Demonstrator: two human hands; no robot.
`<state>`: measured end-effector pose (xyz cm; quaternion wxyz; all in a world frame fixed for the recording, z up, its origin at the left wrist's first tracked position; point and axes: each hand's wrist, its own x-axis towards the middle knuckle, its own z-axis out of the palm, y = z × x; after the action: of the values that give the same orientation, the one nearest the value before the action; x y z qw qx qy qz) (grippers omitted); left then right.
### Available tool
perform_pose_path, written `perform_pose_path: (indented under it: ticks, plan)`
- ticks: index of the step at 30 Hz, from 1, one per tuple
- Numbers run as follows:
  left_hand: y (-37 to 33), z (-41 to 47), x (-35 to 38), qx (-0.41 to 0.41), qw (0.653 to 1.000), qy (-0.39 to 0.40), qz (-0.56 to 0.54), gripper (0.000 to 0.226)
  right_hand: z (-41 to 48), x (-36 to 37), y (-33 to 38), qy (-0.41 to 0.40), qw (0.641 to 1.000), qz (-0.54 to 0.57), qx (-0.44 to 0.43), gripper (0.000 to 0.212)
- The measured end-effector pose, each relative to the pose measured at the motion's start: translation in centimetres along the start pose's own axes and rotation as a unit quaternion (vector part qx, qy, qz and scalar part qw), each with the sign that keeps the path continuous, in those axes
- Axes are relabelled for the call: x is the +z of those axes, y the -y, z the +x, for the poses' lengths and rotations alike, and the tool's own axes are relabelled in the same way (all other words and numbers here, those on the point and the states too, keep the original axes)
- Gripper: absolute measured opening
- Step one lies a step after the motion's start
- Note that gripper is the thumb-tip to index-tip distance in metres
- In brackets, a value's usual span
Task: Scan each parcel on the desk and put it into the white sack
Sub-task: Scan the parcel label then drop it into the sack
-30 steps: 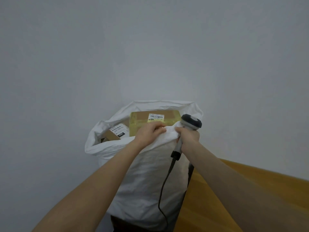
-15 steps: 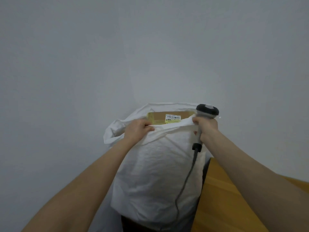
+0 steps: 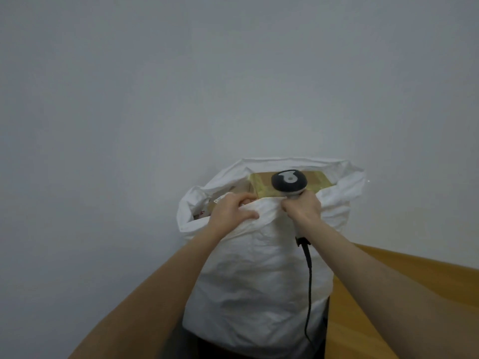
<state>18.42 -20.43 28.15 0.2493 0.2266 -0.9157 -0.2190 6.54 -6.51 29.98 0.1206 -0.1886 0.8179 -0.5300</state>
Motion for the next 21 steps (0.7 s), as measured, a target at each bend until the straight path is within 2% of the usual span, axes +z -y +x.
perform_pose_path:
  ticks: [2, 3, 4, 6, 8, 10, 11, 13, 15, 17, 19, 21]
  plan:
    - [3.9, -1.6, -0.6, -0.029, 0.989, 0.032, 0.139, 0.080, 0.6, -0.1, 0.6, -0.035, 0.999, 0.029, 0.014, 0.011]
    - [5.7, -2.5, -0.9, -0.062, 0.978, 0.052, 0.194, 0.089, 0.8, -0.2, 1.1, -0.051, 0.997, 0.052, 0.015, 0.013]
    - [7.3, -3.0, -1.2, -0.096, 0.966, 0.058, 0.233, 0.089, 0.9, -0.3, 1.9, -0.064, 0.995, 0.075, 0.011, 0.015]
    - [8.9, -2.6, -2.7, -0.142, 0.957, 0.032, 0.252, 0.059, 1.0, -0.5, 3.5, -0.076, 0.991, 0.107, -0.005, 0.017]
    - [9.0, -0.8, -5.5, -0.161, 0.967, -0.030, 0.194, 0.027, 1.2, -0.5, 4.9, -0.084, 0.988, 0.127, -0.021, 0.017]
    - [8.1, 1.0, -8.6, -0.133, 0.985, -0.037, 0.107, 0.009, 1.3, -0.6, 5.4, -0.081, 0.988, 0.127, -0.026, 0.011]
    - [7.8, 1.5, -10.0, -0.107, 0.992, -0.030, 0.056, 0.002, 1.4, -0.6, 5.4, -0.073, 0.989, 0.125, -0.022, 0.005]
    - [8.0, 2.3, -11.1, -0.097, 0.991, -0.052, -0.079, 0.009, 1.6, -0.5, 5.5, -0.050, 0.991, 0.126, -0.007, 0.004]
    - [9.6, 2.6, -10.9, -0.164, 0.967, -0.100, -0.168, 0.038, 1.8, -0.5, 5.6, -0.029, 0.992, 0.125, 0.007, 0.003]
    - [11.7, 2.5, -10.0, -0.278, 0.932, -0.138, -0.187, 0.066, 2.2, -0.5, 5.6, -0.012, 0.991, 0.133, 0.016, 0.008]
    - [13.3, 2.3, -8.6, -0.413, 0.866, -0.139, -0.245, 0.079, 2.6, -0.6, 5.4, -0.003, 0.990, 0.137, 0.022, 0.013]
    - [13.6, 2.0, -7.1, -0.511, 0.773, -0.093, -0.364, 0.082, 3.0, -0.5, 4.9, -0.002, 0.990, 0.136, 0.031, 0.016]
